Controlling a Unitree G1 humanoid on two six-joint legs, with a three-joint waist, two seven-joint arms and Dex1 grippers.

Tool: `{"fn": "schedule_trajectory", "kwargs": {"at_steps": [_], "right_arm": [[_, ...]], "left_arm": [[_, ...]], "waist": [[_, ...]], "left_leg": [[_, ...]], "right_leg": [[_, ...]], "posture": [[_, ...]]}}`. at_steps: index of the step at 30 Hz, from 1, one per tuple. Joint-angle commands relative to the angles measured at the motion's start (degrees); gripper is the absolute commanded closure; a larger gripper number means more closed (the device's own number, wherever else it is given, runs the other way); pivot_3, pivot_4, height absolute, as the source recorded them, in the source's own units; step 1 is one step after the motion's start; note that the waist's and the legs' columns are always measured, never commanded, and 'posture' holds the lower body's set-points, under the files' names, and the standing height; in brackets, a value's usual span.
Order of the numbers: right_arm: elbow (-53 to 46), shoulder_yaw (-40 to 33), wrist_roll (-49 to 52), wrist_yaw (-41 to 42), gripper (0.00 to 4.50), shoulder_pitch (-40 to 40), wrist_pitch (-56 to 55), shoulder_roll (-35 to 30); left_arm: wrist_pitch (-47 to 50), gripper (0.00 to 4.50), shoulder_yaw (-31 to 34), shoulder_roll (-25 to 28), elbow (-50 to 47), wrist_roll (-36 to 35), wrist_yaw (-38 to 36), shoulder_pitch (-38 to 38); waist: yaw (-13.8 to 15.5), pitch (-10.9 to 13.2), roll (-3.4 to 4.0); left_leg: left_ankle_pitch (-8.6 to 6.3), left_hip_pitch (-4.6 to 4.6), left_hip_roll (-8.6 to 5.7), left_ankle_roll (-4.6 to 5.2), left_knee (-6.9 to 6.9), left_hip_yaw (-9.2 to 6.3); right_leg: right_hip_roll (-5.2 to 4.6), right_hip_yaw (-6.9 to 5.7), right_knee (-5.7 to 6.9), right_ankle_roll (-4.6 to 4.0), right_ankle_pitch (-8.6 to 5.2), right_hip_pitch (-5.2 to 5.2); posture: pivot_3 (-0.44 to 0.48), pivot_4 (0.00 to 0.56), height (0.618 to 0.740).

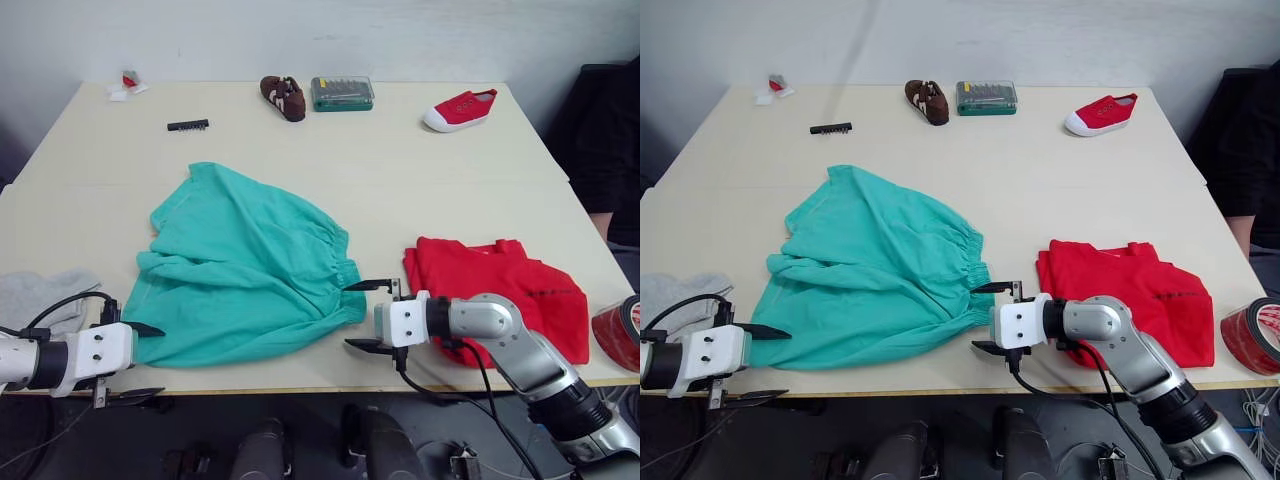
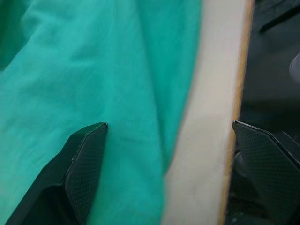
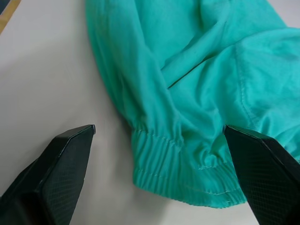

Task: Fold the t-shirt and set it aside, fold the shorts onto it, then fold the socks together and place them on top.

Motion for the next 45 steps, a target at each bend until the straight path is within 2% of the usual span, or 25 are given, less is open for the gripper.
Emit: {"fn": "schedule_trajectory", "kwargs": {"at_steps": [1,7,10,14,20,23,25,26,27,30,31,32,34,37,39,42,43,44,45], "right_arm": [[1.4,-0.3,-0.5,-0.1,1.28,-1.2,-2.2,1.4],[2.0,-0.9,-0.6,-0.4,3.51,-0.9,-2.0,2.6],[1.2,-1.6,0.4,-0.4,4.48,0.1,-0.4,2.8],[-2.6,-3.6,6.5,1.9,4.50,2.0,6.2,2.4],[-5.3,-6.6,12.9,2.4,4.50,2.3,16.2,3.1],[-1.7,-9.6,15.9,1.2,4.50,-2.3,23.8,4.0],[4.4,-12.0,14.1,-1.7,4.50,-8.3,24.1,4.4],[7.9,-13.4,13.0,-3.4,4.50,-12.2,23.6,4.3],[11.4,-14.9,11.7,-5.5,4.50,-16.5,22.7,4.0],[22.5,-20.0,5.5,-17.6,4.50,-31.2,15.5,2.1],[25.3,-21.6,2.7,-22.8,4.50,-35.6,10.7,1.0],[27.0,-22.6,-0.4,-27.3,4.50,-39.0,5.3,-0.5],[25.7,-24.6,-3.1,-30.6,4.50,-43.1,-3.2,-3.2],[20.5,-24.6,-2.3,-28.5,4.50,-41.6,-8.2,-4.7],[9.3,-21.6,5.2,-21.9,4.50,-29.2,0.4,-3.0],[-1.9,-18.9,11.5,-16.8,4.50,-16.3,9.1,-1.9],[-4.7,-18.2,13.1,-15.5,4.50,-12.9,10.8,-1.7],[-6.7,-17.8,14.1,-14.6,4.50,-10.6,12.2,-1.5],[-8.4,-16.9,15.1,-13.6,4.50,-7.8,14.1,-1.3]], "left_arm": [[-4.5,0.41,-1.7,0.1,5.0,3.5,4.1,-2.8],[-8.1,2.21,-5.5,1.0,11.9,3.9,4.3,-6.8],[-8.9,3.12,-8.5,1.6,14.7,3.4,2.4,-9.3],[-6.7,4.44,-11.2,2.1,15.4,-0.2,-1.6,-13.5],[2.3,4.48,-18.9,1.1,20.0,-3.6,-10.2,-30.7],[8.5,4.48,-23.3,-5.3,26.9,-4.0,-11.1,-47.1],[6.7,4.48,-25.3,-11.4,36.9,-0.6,-6.8,-60.4],[4.1,4.48,-25.9,-14.2,43.4,2.0,-1.9,-67.6],[0.7,4.48,-26.1,-16.5,50.3,4.8,5.5,-74.7],[-11.6,4.48,-21.2,-19.8,67.1,8.6,38.6,-95.9],[-14.1,4.48,-18.7,-19.3,70.3,7.8,46.5,-101.5],[-15.5,4.48,-16.8,-18.5,72.6,6.7,49.8,-105.8],[-17.6,4.48,-13.7,-17.3,75.0,3.4,45.2,-111.2],[-19.6,4.48,-12.9,-16.1,75.7,2.1,35.8,-112.3],[-16.5,4.48,-13.0,-12.7,72.6,-0.3,20.3,-104.4],[-9.0,4.48,-12.4,-8.7,66.2,-4.4,5.4,-92.9],[-7.1,4.48,-12.6,-7.1,62.5,-5.3,1.4,-87.6],[-5.6,4.48,-12.7,-6.0,59.2,-5.9,-1.2,-83.6],[-2.9,4.48,-12.3,-4.4,54.1,-7.6,-4.9,-77.5]], "waist": [[0.0,0.0,0.09],[0.1,-0.1,0.26],[0.2,-0.1,0.37],[0.3,-0.1,0.52],[0.4,-0.2,0.40],[0.4,-0.2,0.38],[0.9,0.0,0.16],[1.0,0.0,0.10],[0.9,0.0,-0.01],[0.2,0.3,-0.34],[-0.1,0.3,-0.38],[-0.5,0.3,-0.39],[-0.7,0.3,-0.37],[-1.5,0.2,-0.29],[-1.8,0.0,-0.29],[-2.4,-0.1,-0.26],[-2.4,0.2,-0.20],[-2.4,0.5,-0.08],[-2.6,0.8,-0.07]], "left_leg": [[0.00,0.04,0.00,0.00,-0.01,0.01],[-0.08,0.38,0.01,0.14,-0.09,0.07],[-0.06,0.46,0.02,0.10,-0.10,0.07],[-0.04,0.48,0.03,0.08,-0.11,0.10],[-0.03,0.40,0.01,0.10,-0.07,0.10],[-0.01,0.33,-0.01,0.10,-0.03,0.15],[0.22,0.30,-0.11,-0.01,0.08,0.15],[0.35,0.22,-0.15,-0.04,0.10,0.19],[0.39,0.21,-0.17,-0.03,0.11,0.25],[0.45,-0.02,-0.26,0.08,0.12,0.28],[0.56,-0.56,-0.22,0.05,0.08,0.24],[0.65,-0.93,-0.23,0.00,0.11,0.34],[0.67,-1.65,-0.30,-0.06,-0.14,0.76],[0.63,-1.02,-0.32,-0.10,-0.80,1.48],[0.53,-0.30,-0.33,-0.06,-1.21,1.82],[0.17,0.74,-0.01,-0.12,-1.28,1.95],[-0.29,0.58,0.06,-0.30,-1.23,1.93],[-0.31,0.14,0.00,-0.24,-0.88,1.75],[-0.28,-0.09,-0.04,-0.20,-0.46,1.61]], "right_leg": [[-0.01,0.01,0.03,-0.01,0.00,0.01],[-0.01,0.08,0.21,-0.09,-0.05,0.17],[-0.01,0.09,0.36,-0.17,-0.10,0.18],[-0.01,0.10,0.41,-0.19,-0.11,0.17],[0.03,0.05,0.40,-0.17,-0.10,0.16],[0.05,0.05,0.40,-0.14,-0.08,0.14],[0.08,-0.05,0.44,0.00,0.00,0.19],[0.12,-0.16,0.42,0.11,0.10,0.13],[0.11,-0.22,0.39,0.15,0.18,0.14],[-0.03,-0.24,0.37,0.28,0.27,-0.06],[-0.07,-0.06,0.36,0.23,0.48,-0.51],[-0.11,0.15,0.46,0.24,0.49,-0.99],[-0.19,0.03,0.56,0.22,0.49,-2.10],[-0.07,-1.45,0.49,0.16,0.44,-2.06],[-0.06,-2.03,0.42,0.16,0.44,-1.65],[0.09,-2.82,0.17,0.07,0.12,-0.40],[0.02,-2.74,-0.03,-0.16,-0.70,-0.35],[-0.19,-2.56,0.55,-0.22,-0.73,-0.96],[-0.26,-2.54,0.78,-0.21,-0.67,-1.11]], "posture": [[0.000,0.150,0.740],[0.000,0.150,0.740],[0.000,0.150,0.740],[0.000,0.150,0.740],[0.000,0.150,0.740],[0.000,0.150,0.740],[0.000,0.150,0.740],[0.000,0.150,0.740],[0.000,0.150,0.740],[0.000,0.150,0.740],[0.000,0.150,0.740],[0.000,0.150,0.740],[0.000,0.150,0.740],[0.000,0.150,0.740],[0.000,0.150,0.740],[0.000,0.150,0.740],[0.000,0.150,0.740],[0.000,0.150,0.740],[0.000,0.150,0.740]]}}
